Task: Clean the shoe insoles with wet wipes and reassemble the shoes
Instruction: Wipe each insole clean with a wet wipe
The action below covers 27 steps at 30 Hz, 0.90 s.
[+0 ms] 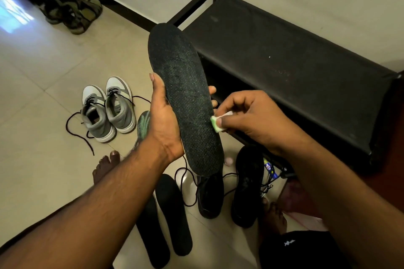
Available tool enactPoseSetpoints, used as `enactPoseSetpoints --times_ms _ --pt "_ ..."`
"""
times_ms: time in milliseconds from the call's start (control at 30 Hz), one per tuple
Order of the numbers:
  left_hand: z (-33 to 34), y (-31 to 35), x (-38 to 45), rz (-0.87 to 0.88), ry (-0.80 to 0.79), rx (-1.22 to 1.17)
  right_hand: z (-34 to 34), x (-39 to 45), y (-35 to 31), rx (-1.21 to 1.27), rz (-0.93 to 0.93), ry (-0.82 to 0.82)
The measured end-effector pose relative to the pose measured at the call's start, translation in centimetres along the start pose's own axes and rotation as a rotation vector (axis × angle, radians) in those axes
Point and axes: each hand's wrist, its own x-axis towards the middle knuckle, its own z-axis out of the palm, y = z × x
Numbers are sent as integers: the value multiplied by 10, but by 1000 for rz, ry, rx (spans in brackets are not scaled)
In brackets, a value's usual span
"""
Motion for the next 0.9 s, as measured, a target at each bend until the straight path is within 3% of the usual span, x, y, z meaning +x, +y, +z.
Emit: enactPoseSetpoints --times_ms 133,200,367,467,733,900 --pt "-6 7 3 68 7 -18 -3 -4 1 -297 93 -277" --pt "-8 11 3 97 1 -25 -5 -6 0 -347 118 -329" --pt "-6 9 1 101 -12 18 -7 -5 -5 -18 19 -85" --pt "0 3 -3 43 -25 51 11 -7 -6 78 -43 -19" --pt "7 -14 -5 27 54 76 37 -14 5 -389 -344 125" --pt "4 -10 -5 51 9 58 23 -5 14 -482 -203 239"
